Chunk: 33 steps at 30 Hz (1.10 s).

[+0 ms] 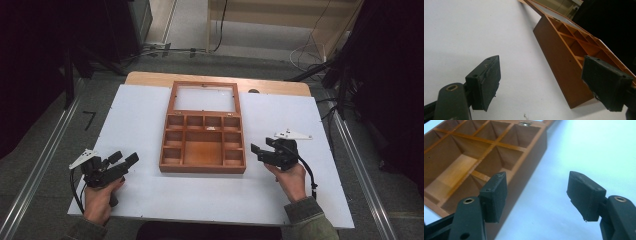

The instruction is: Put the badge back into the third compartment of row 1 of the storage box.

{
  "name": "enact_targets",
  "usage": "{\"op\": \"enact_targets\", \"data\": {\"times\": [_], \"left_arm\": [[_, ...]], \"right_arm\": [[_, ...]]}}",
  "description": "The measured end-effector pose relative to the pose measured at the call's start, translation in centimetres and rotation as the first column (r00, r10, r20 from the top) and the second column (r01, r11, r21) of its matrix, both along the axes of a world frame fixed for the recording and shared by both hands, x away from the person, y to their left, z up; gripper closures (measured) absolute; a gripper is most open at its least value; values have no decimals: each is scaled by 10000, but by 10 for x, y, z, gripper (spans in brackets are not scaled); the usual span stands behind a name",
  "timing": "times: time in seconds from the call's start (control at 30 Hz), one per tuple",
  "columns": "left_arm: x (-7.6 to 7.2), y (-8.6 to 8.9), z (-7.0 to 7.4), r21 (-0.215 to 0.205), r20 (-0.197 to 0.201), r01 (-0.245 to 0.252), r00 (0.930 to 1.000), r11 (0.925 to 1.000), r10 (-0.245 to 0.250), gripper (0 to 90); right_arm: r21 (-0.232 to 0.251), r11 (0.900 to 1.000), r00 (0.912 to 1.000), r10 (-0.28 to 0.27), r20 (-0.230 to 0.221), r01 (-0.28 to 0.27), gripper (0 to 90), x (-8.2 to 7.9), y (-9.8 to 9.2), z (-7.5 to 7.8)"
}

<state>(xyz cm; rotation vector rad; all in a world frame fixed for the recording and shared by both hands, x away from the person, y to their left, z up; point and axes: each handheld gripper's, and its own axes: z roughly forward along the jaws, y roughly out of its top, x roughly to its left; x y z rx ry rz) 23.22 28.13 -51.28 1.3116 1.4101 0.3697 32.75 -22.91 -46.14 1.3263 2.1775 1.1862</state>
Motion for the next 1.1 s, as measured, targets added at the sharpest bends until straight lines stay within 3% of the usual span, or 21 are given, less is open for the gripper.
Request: {"op": "enact_targets", "data": {"times": [0.53, 1.1], "left_arm": [[0, 0, 0, 23, -5, 13, 10000, 10000, -13, 163], [0, -2, 0, 70, -13, 81, 10000, 9999, -81, 162]], "right_arm": [[-330, 9960, 9963, -817, 269, 826, 280, -16, -42, -6], [-454, 9830, 9839, -1774, 199, 1781, 276, -32, -83, -13]]}}
